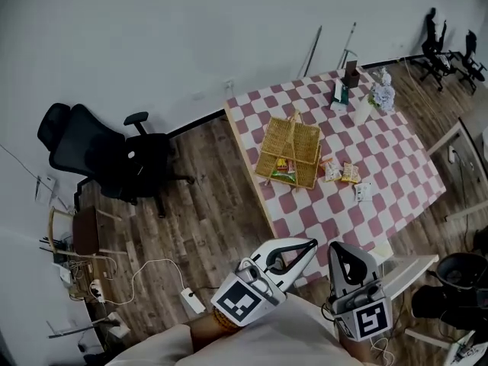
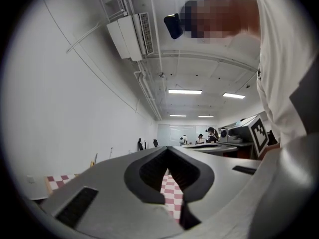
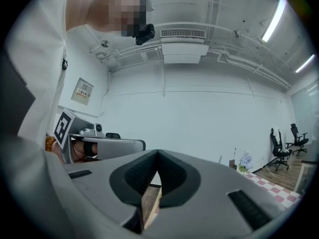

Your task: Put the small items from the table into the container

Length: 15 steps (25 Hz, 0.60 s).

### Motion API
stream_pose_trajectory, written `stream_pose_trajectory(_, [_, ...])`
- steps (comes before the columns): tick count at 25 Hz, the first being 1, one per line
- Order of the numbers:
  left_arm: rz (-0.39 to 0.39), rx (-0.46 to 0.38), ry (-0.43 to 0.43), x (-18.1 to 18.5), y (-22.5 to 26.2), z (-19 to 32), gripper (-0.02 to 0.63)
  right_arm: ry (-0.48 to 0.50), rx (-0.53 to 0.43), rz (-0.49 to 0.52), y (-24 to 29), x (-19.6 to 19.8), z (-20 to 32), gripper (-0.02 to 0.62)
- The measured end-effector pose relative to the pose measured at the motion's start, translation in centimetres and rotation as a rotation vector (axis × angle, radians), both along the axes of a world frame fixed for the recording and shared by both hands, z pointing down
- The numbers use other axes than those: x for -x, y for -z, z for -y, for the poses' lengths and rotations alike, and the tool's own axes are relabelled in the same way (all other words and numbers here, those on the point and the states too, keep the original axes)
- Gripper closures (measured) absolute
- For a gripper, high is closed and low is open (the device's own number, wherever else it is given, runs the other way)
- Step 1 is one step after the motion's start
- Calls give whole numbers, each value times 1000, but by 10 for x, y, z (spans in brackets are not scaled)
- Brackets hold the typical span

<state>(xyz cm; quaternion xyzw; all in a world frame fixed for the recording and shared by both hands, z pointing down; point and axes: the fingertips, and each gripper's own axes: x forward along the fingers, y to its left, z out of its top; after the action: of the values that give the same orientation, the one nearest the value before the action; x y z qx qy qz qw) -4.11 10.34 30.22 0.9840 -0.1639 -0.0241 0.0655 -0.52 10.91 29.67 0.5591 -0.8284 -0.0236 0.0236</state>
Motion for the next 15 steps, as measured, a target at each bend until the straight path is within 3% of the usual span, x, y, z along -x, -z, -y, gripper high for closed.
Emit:
stream_pose_trajectory(10, [3,3,-62,-30,-9,38,580,-68,30,27,-12,-27,39,574])
stream_pose_trajectory(15, [13,27,-75,-52,-11,37,580,-55,20,-25,-10,-45,37,574])
